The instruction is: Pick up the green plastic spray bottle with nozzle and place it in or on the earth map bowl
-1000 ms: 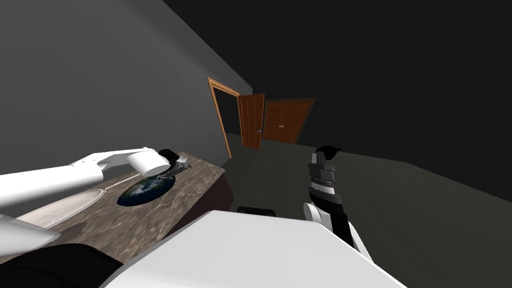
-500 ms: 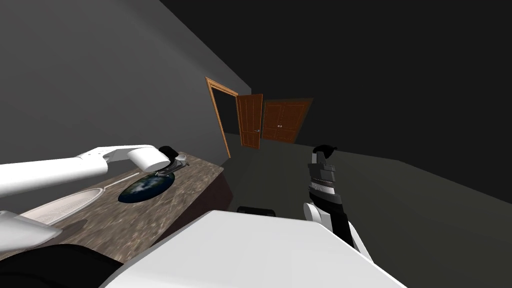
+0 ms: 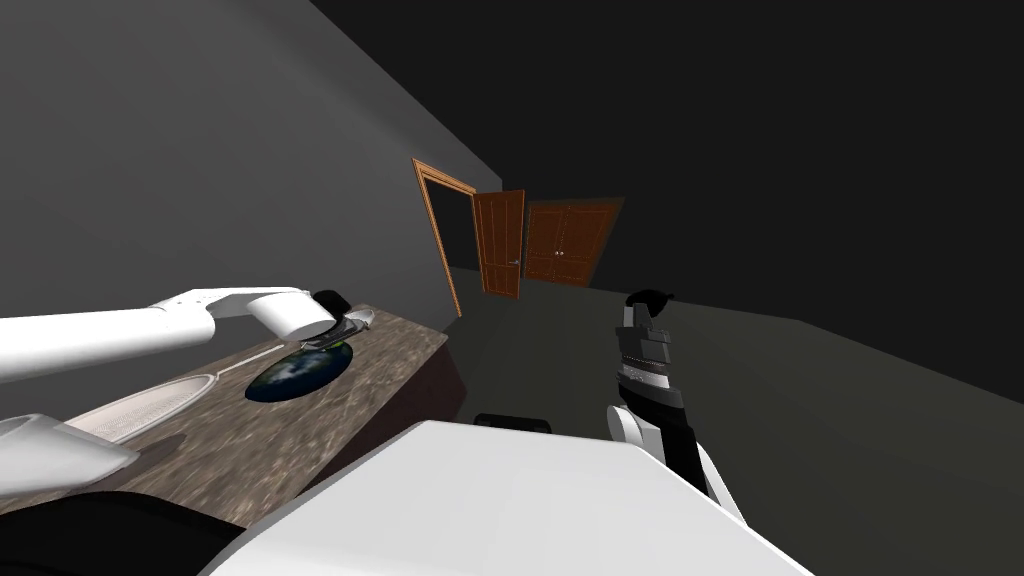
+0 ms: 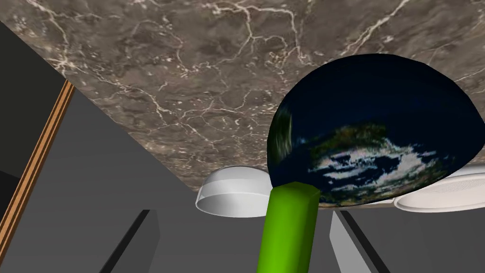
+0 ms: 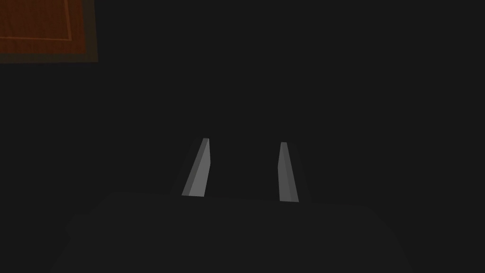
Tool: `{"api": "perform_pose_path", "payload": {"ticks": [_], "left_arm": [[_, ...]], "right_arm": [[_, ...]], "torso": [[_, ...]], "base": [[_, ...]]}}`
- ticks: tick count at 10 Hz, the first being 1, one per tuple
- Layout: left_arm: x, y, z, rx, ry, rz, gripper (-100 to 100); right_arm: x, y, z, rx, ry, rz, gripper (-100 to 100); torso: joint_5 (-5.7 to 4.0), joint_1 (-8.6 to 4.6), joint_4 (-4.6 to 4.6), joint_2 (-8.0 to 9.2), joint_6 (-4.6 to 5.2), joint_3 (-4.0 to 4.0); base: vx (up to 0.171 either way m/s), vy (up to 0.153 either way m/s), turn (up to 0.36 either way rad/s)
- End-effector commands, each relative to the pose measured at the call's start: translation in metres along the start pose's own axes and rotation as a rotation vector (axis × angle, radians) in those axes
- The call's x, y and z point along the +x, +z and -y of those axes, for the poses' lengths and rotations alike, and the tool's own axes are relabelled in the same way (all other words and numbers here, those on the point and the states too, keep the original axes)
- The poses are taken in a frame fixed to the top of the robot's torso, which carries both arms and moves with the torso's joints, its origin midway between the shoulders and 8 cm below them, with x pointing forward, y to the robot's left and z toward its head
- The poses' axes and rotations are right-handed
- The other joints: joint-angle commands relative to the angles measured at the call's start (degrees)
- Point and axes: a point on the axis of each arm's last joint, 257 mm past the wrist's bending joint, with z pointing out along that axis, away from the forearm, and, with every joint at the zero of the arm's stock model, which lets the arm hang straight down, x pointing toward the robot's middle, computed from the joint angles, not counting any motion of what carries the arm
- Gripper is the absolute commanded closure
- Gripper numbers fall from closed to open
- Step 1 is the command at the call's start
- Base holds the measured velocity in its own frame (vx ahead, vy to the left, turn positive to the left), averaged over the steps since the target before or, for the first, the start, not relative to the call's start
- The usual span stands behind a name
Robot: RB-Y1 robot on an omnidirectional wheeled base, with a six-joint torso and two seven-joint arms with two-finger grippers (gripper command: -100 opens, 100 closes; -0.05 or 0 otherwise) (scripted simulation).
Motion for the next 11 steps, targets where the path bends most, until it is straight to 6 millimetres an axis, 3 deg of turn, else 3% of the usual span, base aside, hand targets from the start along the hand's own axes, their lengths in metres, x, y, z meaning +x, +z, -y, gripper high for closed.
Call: {"api": "perform_pose_path", "payload": {"ticks": [1, 2, 4, 5, 6, 7, 9, 10, 11], "left_arm": [[0.008, 0.005, -0.011, -0.028, 0.01, -0.015, -100], [-0.021, -0.004, 0.001, 0.006, -0.028, 0.022, -100], [-0.048, -0.008, -0.007, -0.011, -0.055, 0.066, -100], [-0.05, -0.004, -0.029, -0.072, -0.03, 0.074, -100], [-0.057, -0.007, -0.024, -0.054, -0.018, 0.091, -100], [-0.049, -0.003, -0.032, -0.077, -0.029, 0.072, -100], [-0.109, -0.025, -0.026, -0.034, -0.116, 0.163, -100], [-0.113, -0.027, -0.053, -0.109, -0.078, 0.179, -100], [-0.115, -0.026, -0.059, -0.115, -0.091, 0.182, -100]], "right_arm": [[0.0, 0.0, 0.0, 0.0, 0.0, 0.0, 0], [0.0, 0.0, 0.0, 0.0, 0.0, 0.0, 0], [0.0, 0.0, 0.0, 0.0, 0.0, 0.0, 0], [0.0, 0.0, 0.0, 0.0, 0.0, 0.0, 0], [0.0, 0.0, 0.0, 0.0, 0.0, 0.0, 0], [0.0, 0.0, 0.0, 0.0, 0.0, 0.0, 0], [0.0, 0.0, 0.0, 0.0, 0.0, 0.0, 0], [0.0, 0.0, 0.0, 0.0, 0.0, 0.0, 0], [0.0, 0.0, 0.0, 0.0, 0.0, 0.0, 0]], "torso": [[0.0, 0.0, 0.0, 0.0, 0.0, 0.0], [0.0, -0.01, 0.0, 0.0, 0.0, 0.0], [-0.09, -0.28, 0.08, 0.32, 0.01, 0.19], [-0.1, -0.24, 0.07, 0.24, 0.0, 0.15], [-0.05, -0.13, 0.04, 0.13, -0.02, 0.08], [0.0, -0.03, 0.02, 0.04, 0.0, 0.03], [-0.07, -0.22, 0.04, 0.21, 0.04, 0.11], [-0.13, -0.37, 0.08, 0.31, 0.01, 0.19], [-0.08, -0.24, 0.08, 0.26, -0.03, 0.16]], "base": [[0.0, 0.0, 0.0], [-0.082, -0.06, -0.114], [-0.075, -0.05, -0.026], [-0.011, -0.012, 0.007], [0.008, 0.001, 0.005], [0.011, 0.004, -0.002], [-0.087, -0.069, -0.087], [-0.048, -0.036, 0.002], [-0.01, -0.005, 0.019]]}}
